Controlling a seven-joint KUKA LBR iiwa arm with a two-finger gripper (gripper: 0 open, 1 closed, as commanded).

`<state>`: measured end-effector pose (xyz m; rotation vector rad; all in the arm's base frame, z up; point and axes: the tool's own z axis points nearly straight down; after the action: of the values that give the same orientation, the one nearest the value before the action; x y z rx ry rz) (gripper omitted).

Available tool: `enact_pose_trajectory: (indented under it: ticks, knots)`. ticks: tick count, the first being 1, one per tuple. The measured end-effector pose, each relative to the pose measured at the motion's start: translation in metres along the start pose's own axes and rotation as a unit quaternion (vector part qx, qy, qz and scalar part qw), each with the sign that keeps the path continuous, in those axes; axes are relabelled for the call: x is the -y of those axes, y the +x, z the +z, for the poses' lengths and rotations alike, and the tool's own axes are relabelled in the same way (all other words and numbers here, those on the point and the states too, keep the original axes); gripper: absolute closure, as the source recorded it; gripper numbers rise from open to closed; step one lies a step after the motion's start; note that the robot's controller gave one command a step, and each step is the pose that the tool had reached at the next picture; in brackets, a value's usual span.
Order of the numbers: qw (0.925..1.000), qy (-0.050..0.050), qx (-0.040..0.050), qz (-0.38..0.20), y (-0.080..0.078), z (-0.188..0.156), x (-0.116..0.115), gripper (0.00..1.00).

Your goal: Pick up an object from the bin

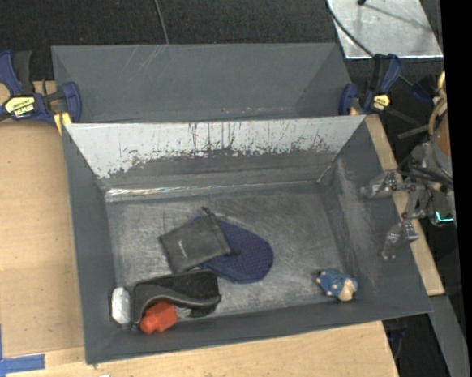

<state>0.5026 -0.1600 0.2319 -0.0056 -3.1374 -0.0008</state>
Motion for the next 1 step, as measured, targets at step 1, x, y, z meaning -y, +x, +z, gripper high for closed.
enact_pose_trajectory:
  ticks: [1]
  knots:
    - [0.9988, 0.000, 0.0004, 0.050, -0.0455, 0.1272, -0.0564, 0.00]
